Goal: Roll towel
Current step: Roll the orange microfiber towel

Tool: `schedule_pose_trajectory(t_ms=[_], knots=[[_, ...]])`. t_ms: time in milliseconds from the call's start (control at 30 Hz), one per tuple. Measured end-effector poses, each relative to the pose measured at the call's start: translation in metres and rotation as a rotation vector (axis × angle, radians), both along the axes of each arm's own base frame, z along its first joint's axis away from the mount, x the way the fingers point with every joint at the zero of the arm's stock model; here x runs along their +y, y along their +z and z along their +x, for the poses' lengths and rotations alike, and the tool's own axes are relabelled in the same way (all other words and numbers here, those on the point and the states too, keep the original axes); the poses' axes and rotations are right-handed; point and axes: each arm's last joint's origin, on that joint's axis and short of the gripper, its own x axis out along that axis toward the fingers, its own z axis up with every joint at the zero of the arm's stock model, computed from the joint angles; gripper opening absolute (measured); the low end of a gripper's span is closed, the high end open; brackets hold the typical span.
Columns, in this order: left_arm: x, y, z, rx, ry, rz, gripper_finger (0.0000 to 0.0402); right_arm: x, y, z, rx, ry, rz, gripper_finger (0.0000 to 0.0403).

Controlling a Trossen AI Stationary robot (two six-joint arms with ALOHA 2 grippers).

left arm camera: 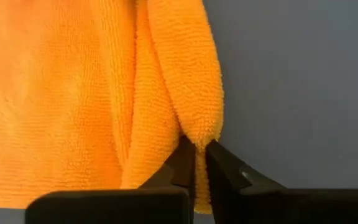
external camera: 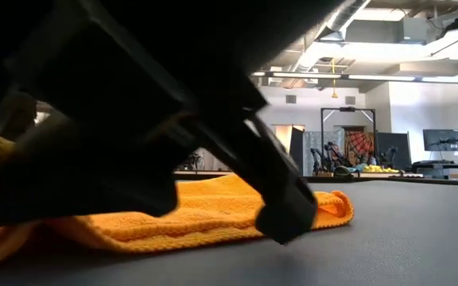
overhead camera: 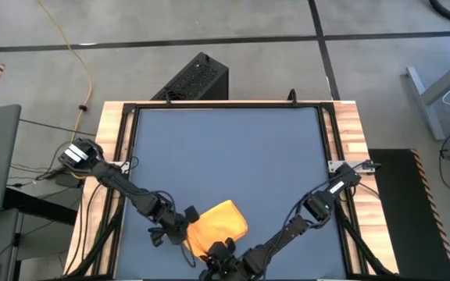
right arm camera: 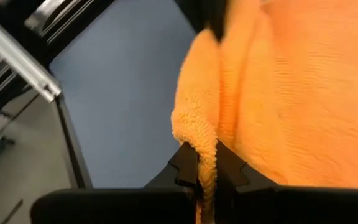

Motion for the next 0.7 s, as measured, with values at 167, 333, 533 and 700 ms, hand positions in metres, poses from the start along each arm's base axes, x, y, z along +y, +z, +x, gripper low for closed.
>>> schedule_pose_trajectory(t_ms=[167,333,533,700], knots=[[0.006,0.008,0.010,0.168,0.052,-0.183,0.0003,0.001,-0.002,-0.005,-0.001,-0.067,0.053,0.0038],[0.015,0.020,0.018,0.316,0.084,-0.310,0.0002,0.003,0.000,-0.004,-0.031,-0.092,0.113,0.0038],[0.026,0.022,0.024,0.394,0.109,-0.399,0.0001,0.003,0.002,-0.004,-0.057,-0.146,0.209,0.0038],[0.031,0.020,0.026,0.346,0.171,-0.310,0.0032,0.000,0.000,-0.003,-0.016,-0.132,0.238,0.0038]])
